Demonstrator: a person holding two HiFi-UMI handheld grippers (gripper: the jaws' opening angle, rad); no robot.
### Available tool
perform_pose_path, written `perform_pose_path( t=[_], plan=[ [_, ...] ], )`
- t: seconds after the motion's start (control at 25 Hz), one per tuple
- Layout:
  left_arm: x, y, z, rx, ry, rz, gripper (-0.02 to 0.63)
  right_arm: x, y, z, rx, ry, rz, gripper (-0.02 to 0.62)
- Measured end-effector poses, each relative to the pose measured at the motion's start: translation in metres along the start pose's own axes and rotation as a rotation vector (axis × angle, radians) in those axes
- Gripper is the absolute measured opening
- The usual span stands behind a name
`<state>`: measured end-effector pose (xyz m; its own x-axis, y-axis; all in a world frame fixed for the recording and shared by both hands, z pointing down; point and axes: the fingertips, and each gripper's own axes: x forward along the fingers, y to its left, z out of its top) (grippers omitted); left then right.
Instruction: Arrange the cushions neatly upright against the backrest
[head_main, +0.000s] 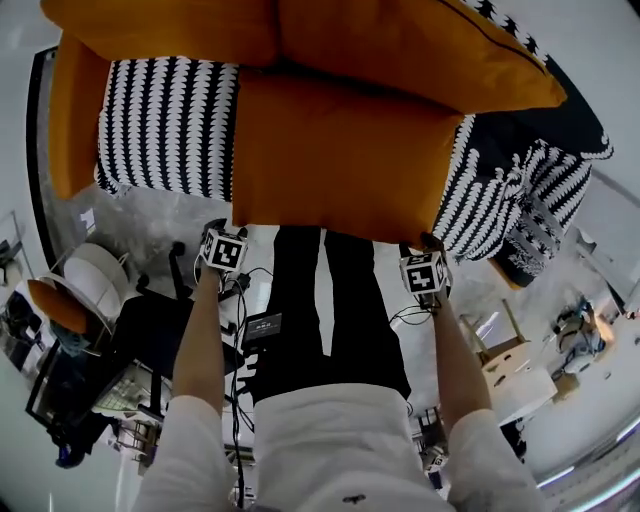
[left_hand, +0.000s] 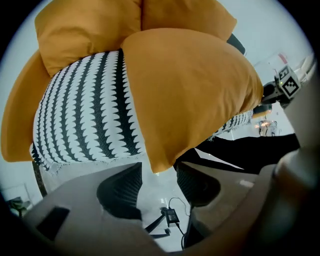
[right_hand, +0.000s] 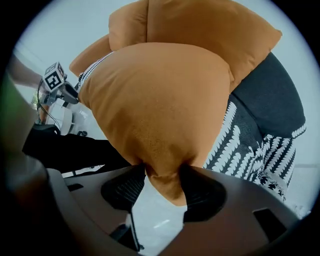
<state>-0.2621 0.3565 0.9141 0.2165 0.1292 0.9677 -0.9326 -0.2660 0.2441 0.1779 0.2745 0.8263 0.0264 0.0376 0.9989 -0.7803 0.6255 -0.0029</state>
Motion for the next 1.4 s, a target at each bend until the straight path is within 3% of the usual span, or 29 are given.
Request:
perform_pose_path(
  t=[0.2, 0.32, 0.56, 0.84, 1.04, 1.2, 1.4],
  plan=[
    [0.008, 0.001, 0.025, 0.088, 0.004, 0.004, 0.197, 0.01, -0.003, 0.003, 0.001, 0.046, -0.041, 0.195],
    [0.001, -0.006, 0.036, 0.124, -0.017, 0.014, 0.117, 0.003, -0.005, 0.004, 0.009, 0.056, -0.046, 0.127],
    [-0.038, -0.02, 0.045, 0.191, -0.074, 0.04, 0.046, -0.026, -0.006, 0.01, -0.033, 0.025, -0.048, 0.031],
    [-0.113, -0.018, 0.074, 0.222, -0.24, 0.061, 0.041, -0.079, -0.025, 0.04, 0.076, -0.097, -0.03, 0.018],
    [-0.162, -0.029, 0.092, 0.282, -0.258, 0.024, 0.037, -0.13, -0.044, 0.056, 0.127, -0.186, -0.086, 0.015],
    [-0.21, -0.025, 0.131, 0.327, -0.331, 0.024, 0.035, -0.166, -0.058, 0.073, 0.165, -0.26, -0.108, 0.014],
    [-0.256, -0.041, 0.183, 0.421, -0.392, 0.004, 0.031, -0.205, -0.08, 0.064, 0.261, -0.309, -0.155, 0.014]
  ],
)
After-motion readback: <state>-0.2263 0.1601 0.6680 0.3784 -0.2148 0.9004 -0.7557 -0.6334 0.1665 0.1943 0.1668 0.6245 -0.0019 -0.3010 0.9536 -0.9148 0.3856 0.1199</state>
